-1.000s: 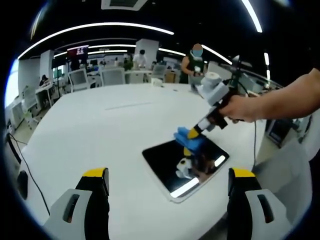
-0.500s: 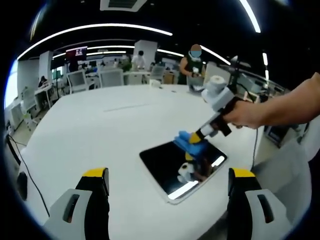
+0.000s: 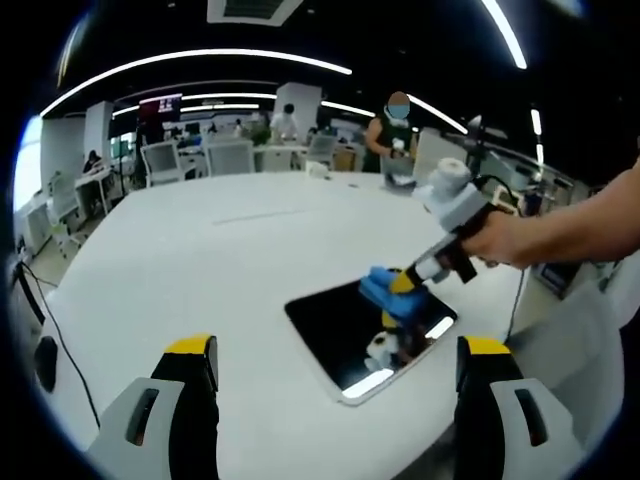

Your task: Wipe the mirror surface with the cleaning cloth until all visible marks leave the cleaned area.

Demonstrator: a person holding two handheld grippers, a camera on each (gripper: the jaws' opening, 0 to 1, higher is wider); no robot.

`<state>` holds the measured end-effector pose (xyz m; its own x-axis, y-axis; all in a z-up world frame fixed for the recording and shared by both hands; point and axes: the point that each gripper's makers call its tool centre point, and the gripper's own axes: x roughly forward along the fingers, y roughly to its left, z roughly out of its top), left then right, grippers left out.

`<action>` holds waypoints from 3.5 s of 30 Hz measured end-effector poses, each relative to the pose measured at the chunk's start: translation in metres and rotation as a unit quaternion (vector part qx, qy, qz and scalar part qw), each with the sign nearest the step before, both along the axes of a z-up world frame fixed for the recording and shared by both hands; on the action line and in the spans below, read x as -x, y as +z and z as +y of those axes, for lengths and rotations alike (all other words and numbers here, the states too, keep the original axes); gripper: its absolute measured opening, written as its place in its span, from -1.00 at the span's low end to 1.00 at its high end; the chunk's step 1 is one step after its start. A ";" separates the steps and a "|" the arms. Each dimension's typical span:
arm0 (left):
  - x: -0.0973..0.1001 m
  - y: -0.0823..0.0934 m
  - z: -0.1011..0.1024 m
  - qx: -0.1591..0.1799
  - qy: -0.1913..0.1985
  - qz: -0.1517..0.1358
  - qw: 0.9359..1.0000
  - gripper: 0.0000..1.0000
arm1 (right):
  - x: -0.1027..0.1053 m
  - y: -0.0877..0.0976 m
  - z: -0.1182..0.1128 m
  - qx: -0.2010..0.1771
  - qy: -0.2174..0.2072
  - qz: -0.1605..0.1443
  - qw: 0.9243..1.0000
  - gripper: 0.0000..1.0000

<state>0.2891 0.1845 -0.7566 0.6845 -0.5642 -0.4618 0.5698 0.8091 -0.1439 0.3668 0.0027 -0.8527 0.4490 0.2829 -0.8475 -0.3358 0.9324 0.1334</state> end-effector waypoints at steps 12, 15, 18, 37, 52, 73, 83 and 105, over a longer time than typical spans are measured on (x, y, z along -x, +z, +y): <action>0.001 -0.015 0.003 -0.012 -0.016 0.011 1.000 0.99 | 0.014 0.000 -0.001 -0.011 -0.024 0.015 1.000 -0.94; 0.001 -0.011 0.003 -0.013 -0.021 0.005 1.000 0.99 | 0.016 0.000 -0.001 -0.020 -0.036 0.021 0.999 -0.94; -0.002 -0.012 0.005 -0.008 -0.008 0.007 1.000 0.99 | 0.024 0.000 -0.002 -0.030 -0.045 0.031 0.998 -0.94; -0.003 -0.011 -0.007 0.005 -0.008 0.002 1.000 0.99 | 0.060 -0.001 0.002 -0.022 -0.030 0.028 0.999 -0.94; 0.007 -0.012 -0.001 0.001 -0.002 0.002 1.000 0.99 | 0.077 -0.001 0.007 -0.024 -0.022 0.035 0.999 -0.94; 0.014 -0.014 -0.020 -0.027 -0.016 -0.014 0.999 0.99 | 0.091 -0.001 0.009 -0.014 0.001 0.040 0.999 -0.94; 0.015 -0.025 -0.024 -0.053 -0.023 -0.007 0.998 0.99 | 0.091 -0.002 0.008 -0.023 -0.001 0.044 0.999 -0.94; 0.016 -0.030 -0.024 -0.066 -0.031 -0.008 0.997 0.99 | 0.091 -0.001 0.007 -0.026 0.004 0.042 0.999 -0.94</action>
